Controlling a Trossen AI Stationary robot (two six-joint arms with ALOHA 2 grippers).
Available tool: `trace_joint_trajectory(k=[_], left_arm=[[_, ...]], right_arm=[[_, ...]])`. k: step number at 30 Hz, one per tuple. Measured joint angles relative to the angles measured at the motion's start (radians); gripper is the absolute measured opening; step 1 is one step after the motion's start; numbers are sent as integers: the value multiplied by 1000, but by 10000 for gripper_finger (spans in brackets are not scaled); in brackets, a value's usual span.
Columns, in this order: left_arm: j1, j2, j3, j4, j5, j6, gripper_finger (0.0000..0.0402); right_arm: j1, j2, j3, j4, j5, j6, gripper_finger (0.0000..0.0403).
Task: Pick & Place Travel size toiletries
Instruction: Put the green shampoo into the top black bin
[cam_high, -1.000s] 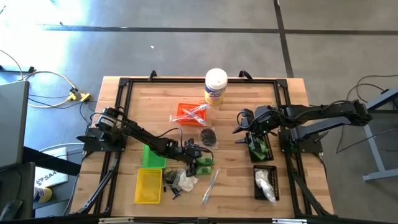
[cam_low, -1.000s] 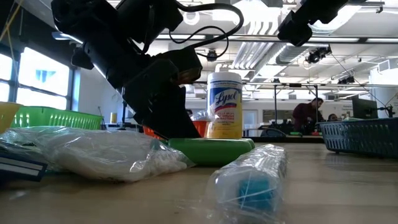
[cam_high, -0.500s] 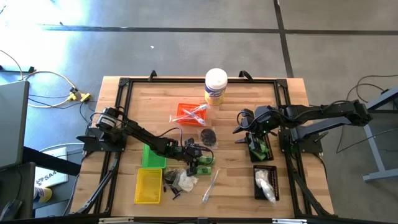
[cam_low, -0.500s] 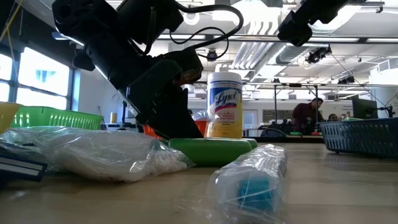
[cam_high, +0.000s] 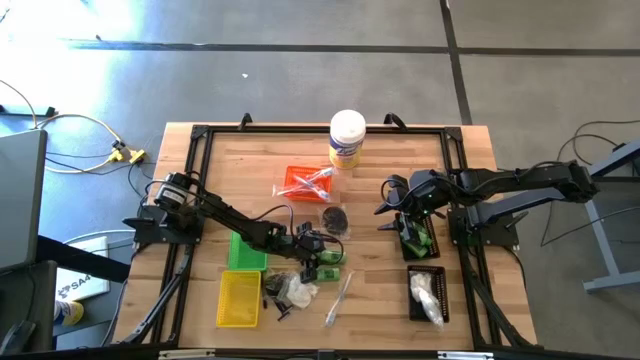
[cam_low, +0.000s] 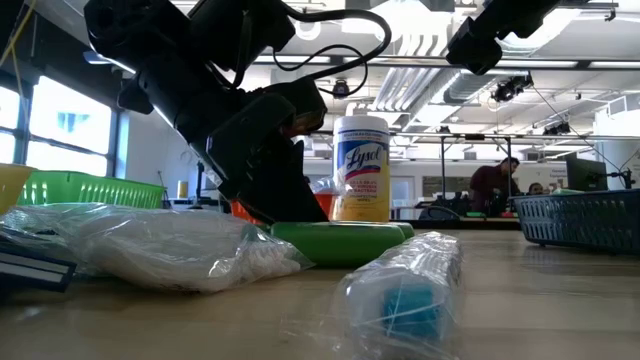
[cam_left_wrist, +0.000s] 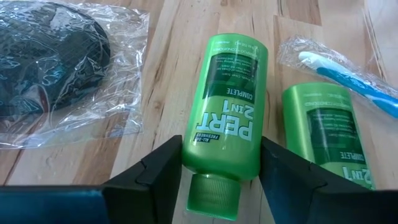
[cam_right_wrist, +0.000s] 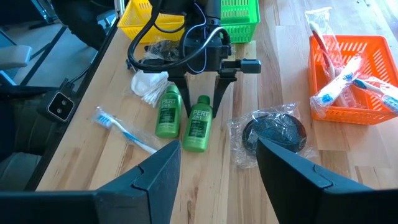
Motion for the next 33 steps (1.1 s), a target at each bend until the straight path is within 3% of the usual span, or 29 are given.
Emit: trace_joint_trajectory(k=[23,33], left_arm=[[0,-6,5,-59,29,3,184],[6,-42,-1,-68,12,77,184]], right_arm=[[0,0,0,0,0,0,203],[0,0,0,-1,0,0,203]])
